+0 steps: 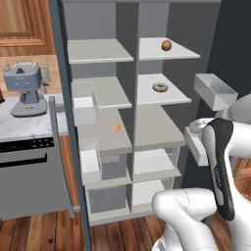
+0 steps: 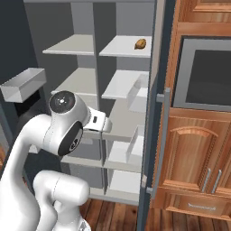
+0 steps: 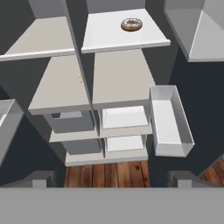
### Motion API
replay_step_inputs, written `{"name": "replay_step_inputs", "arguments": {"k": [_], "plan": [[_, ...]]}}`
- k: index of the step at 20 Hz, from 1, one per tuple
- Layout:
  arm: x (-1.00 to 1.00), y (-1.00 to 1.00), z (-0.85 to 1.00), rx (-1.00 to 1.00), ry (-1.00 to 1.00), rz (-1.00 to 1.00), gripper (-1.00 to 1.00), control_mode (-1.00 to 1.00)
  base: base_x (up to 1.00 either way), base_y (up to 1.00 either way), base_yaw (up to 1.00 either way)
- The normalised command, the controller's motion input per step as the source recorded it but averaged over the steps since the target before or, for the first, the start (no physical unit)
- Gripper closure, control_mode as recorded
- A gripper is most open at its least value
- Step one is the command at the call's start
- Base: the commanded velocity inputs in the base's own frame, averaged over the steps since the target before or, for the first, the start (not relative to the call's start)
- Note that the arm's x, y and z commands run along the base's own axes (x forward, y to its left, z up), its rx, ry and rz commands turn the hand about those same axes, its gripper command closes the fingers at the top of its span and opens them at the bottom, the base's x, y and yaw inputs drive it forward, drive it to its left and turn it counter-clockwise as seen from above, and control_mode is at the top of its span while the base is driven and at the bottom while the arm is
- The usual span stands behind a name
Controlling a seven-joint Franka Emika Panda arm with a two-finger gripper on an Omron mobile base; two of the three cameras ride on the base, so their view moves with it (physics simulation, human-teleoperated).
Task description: Pick up the frozen chicken drumstick from the freezer, place it on any shelf in the fridge, and close the fridge and freezer doors when done.
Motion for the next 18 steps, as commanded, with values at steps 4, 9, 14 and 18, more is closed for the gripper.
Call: {"name": "replay_step_inputs", "arguments": {"k": [4, 9, 14, 18], "plan": [[-0.18, -0.03, 0.0, 0.0, 0.0, -0.01, -1.0, -1.0, -0.06, -0.02, -0.01], [-0.21, -0.05, 0.0, 0.0, 0.0, 0.0, -1.0, -1.0, 0.0, 0.0, 0.0], [-0.39, -0.22, 0.0, 0.0, -0.01, 0.0, -1.0, -1.0, 0.0, 0.0, 0.0], [-0.45, -0.84, 0.0, 0.0, -0.05, 0.0, -1.0, -1.0, 0.0, 0.0, 0.0]]}}
